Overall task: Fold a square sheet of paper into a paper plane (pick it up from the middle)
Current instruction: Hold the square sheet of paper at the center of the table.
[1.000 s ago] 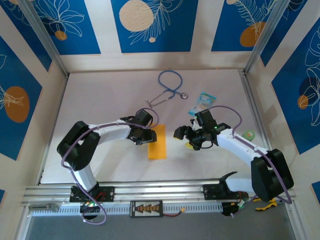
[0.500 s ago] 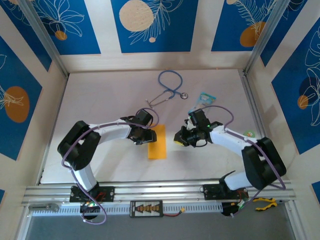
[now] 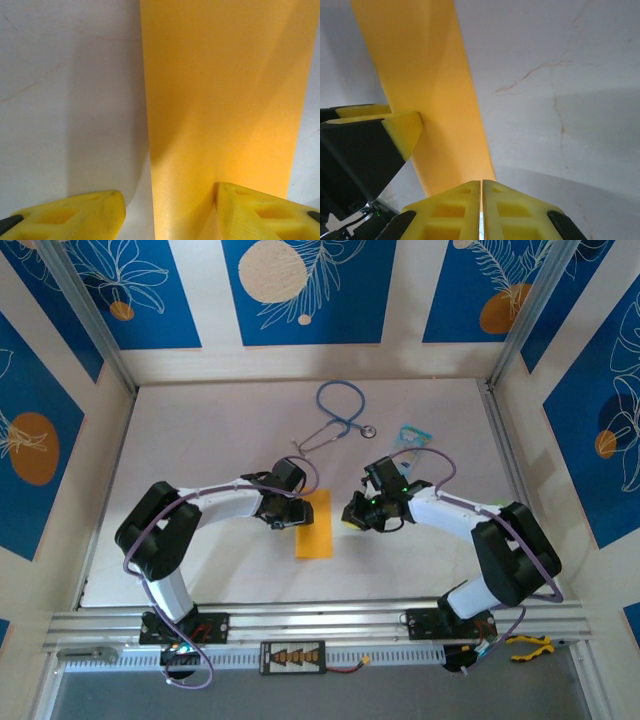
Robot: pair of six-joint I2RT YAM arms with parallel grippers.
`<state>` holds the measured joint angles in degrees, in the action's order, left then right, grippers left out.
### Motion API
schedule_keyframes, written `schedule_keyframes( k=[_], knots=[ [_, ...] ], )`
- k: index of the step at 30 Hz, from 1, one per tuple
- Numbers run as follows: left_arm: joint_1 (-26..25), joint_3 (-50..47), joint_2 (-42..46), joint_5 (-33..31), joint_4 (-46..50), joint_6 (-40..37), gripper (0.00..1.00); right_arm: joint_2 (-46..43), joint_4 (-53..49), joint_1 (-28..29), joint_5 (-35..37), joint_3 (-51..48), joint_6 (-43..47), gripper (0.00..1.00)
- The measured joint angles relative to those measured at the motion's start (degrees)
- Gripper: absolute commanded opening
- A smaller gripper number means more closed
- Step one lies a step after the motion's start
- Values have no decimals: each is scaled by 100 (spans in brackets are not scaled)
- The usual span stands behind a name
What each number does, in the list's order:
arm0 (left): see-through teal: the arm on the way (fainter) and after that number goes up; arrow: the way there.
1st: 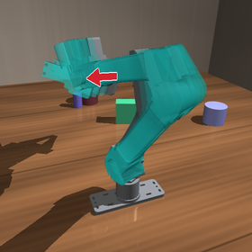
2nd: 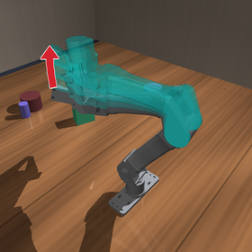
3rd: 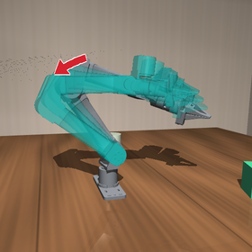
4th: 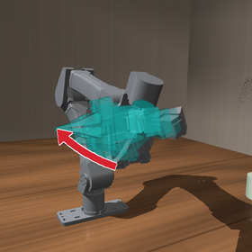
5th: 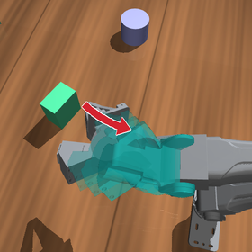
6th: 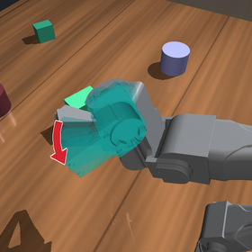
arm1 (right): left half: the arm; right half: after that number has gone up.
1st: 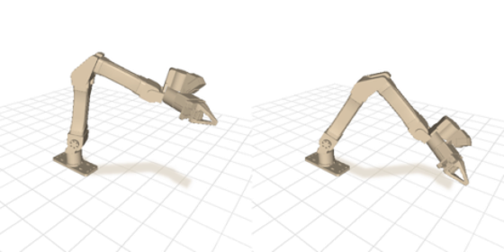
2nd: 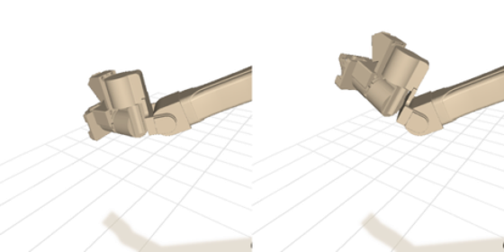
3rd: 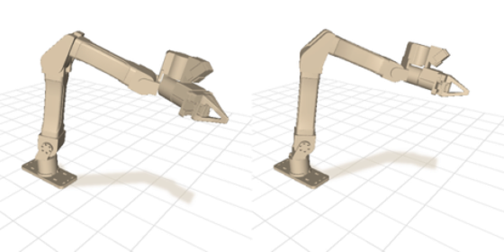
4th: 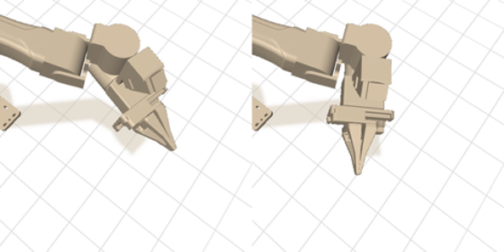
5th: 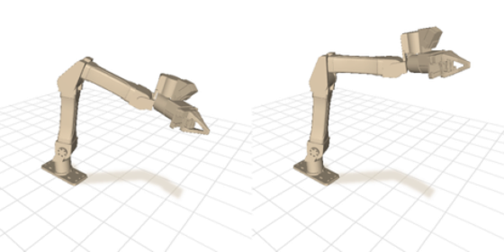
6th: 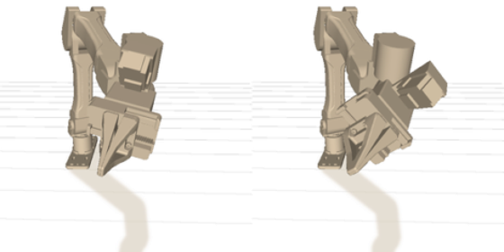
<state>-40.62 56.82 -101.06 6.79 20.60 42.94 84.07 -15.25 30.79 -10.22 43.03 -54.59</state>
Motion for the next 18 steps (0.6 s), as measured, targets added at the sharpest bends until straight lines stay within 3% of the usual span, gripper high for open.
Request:
schedule_keyframes(
  k=[8,13,18],
  knots=[
    [0,26,-52,2,26,-2,57,-658,140,-7,258,-448,-151,9],
    [0,33,-66,0,42,-2,57,-660,352,-4,138,-525,-146,9],
    [0,35,-76,2,42,0,57,-413,673,118,-48,-507,-98,2]
  ],
)
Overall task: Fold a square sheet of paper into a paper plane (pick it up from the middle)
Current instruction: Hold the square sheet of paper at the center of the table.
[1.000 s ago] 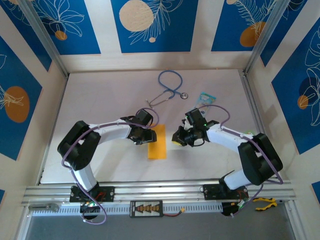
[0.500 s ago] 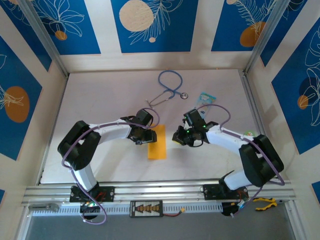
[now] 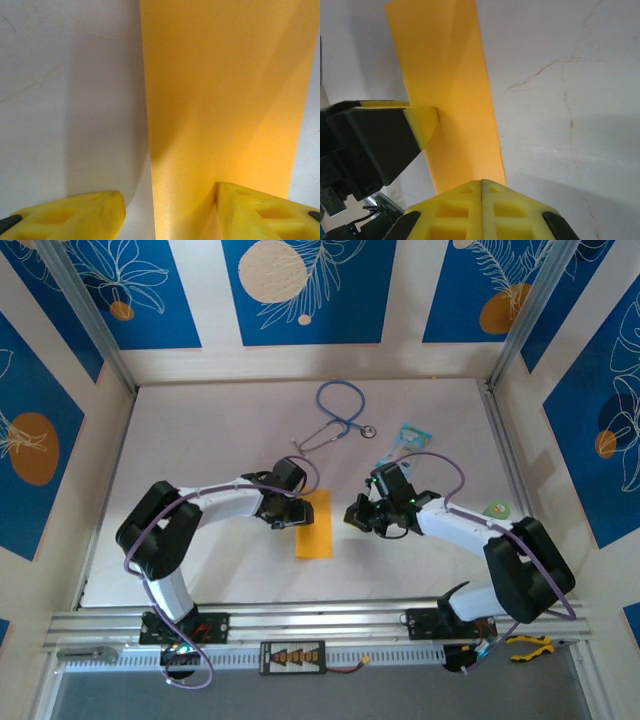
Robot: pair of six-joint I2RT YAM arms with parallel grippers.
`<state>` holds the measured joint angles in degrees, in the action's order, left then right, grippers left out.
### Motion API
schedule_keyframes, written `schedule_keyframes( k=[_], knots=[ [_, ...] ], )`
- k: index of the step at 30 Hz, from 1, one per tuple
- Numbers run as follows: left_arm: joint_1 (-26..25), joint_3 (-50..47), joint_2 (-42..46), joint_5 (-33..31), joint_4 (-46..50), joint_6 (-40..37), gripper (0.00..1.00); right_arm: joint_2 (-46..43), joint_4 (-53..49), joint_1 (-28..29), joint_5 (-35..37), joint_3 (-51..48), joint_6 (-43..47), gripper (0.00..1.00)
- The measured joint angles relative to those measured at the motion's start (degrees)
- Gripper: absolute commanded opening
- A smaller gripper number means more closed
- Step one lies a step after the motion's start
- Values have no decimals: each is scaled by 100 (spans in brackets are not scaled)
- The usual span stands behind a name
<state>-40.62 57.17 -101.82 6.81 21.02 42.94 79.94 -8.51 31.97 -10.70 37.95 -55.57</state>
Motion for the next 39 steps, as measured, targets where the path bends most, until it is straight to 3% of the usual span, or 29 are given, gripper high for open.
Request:
schedule_keyframes(
  k=[21,39],
  knots=[
    [0,-2,-4,15,-13,0,57,1958,339,452,-177,1257,363,0],
    [0,-81,175,44,-144,146,59,2352,203,494,-157,1419,953,0]
  ],
)
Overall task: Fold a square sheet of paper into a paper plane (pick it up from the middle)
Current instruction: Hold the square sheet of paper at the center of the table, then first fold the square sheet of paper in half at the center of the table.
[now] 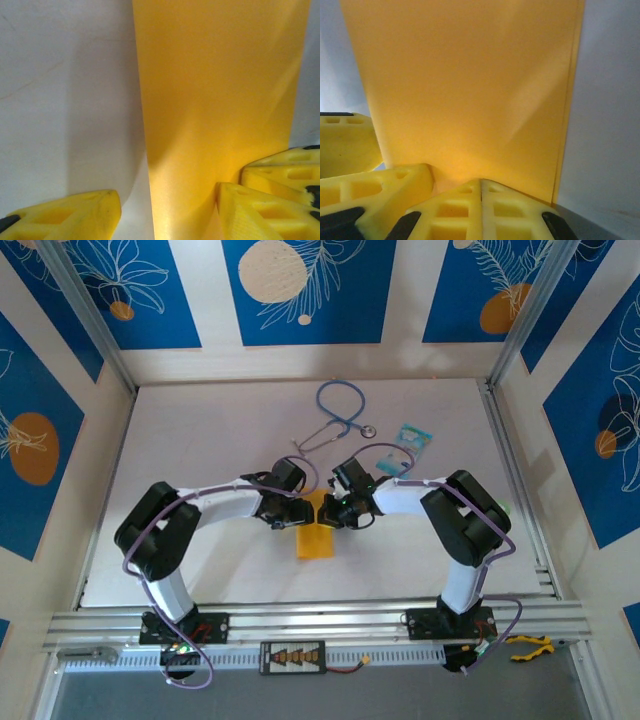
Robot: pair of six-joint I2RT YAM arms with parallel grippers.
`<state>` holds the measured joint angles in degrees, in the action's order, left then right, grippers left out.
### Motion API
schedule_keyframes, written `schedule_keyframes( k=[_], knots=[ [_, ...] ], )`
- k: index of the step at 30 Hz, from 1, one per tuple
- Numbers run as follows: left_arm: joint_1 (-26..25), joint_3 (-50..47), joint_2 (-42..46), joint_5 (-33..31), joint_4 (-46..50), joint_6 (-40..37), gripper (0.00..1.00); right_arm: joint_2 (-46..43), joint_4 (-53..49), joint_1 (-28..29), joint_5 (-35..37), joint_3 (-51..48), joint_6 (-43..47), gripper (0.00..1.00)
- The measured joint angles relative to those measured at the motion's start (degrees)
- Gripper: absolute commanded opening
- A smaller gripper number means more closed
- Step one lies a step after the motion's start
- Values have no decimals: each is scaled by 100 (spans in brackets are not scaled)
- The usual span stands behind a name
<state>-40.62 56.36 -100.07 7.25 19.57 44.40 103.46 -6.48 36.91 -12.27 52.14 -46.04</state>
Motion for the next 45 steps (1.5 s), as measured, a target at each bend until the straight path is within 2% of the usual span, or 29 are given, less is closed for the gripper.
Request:
schedule_keyframes(
  k=[5,8,9,12,14,15,19,24,45],
  knots=[
    [-28,-210,247,17,-262,98,61,28,-212,-208,-208,57,522,0],
    [-42,-378,507,-11,-457,142,57,50,-334,-358,-350,90,822,0],
    [-42,-439,654,-28,-516,160,52,61,-385,-404,-380,109,914,0],
    [-33,-632,1078,20,-811,199,25,74,-570,-496,-409,179,1152,0],
    [13,-782,1255,310,-1211,208,3,87,-645,-525,-424,210,1220,0],
    [48,-839,1259,551,-1480,234,0,92,-660,-533,-435,216,1241,0],
    [101,-962,988,1290,-2426,404,0,98,-662,-544,-450,216,1250,0],
    [105,-975,573,1652,-2848,527,0,96,-660,-544,-448,214,1154,0],
    [114,-1578,136,1613,-3104,367,0,72,-608,-549,-426,160,994,0]
  ],
)
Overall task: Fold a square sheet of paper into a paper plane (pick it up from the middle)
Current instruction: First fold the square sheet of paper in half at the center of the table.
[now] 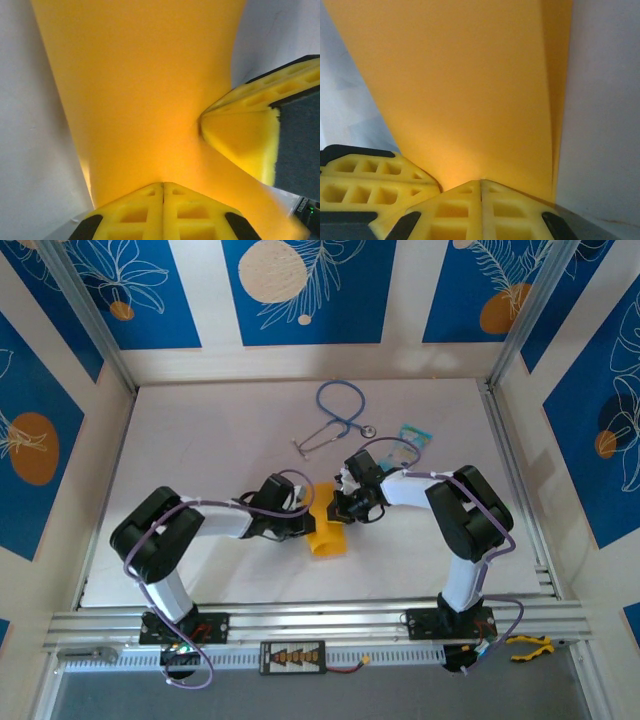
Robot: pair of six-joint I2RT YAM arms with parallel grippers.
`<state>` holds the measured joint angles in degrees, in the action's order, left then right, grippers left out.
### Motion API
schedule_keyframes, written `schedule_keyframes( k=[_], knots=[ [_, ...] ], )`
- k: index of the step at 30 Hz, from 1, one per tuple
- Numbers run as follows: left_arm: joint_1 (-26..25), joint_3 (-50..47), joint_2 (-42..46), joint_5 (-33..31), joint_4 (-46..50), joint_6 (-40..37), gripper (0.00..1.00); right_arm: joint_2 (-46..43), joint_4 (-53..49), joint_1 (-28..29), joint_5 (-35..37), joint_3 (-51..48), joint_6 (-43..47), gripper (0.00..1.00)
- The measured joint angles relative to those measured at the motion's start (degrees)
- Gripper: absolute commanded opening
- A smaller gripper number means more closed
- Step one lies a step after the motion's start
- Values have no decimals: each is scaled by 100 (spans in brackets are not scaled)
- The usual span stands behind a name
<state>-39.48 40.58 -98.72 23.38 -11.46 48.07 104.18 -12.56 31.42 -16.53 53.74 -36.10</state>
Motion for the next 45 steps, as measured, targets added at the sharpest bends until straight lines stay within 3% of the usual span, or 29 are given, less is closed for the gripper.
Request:
schedule_keyframes(
  k=[8,16,34,45],
  knots=[
    [0,-59,44,-2,-96,-105,0,-59,142,20,68,-107,-133,0],
    [-42,142,481,116,424,50,0,-103,162,44,160,-138,-173,0],
    [-94,-503,240,367,-358,415,0,-166,157,48,256,-201,-221,0],
    [-243,-380,610,365,-13,422,0,-203,98,48,323,-201,-286,0]
  ],
)
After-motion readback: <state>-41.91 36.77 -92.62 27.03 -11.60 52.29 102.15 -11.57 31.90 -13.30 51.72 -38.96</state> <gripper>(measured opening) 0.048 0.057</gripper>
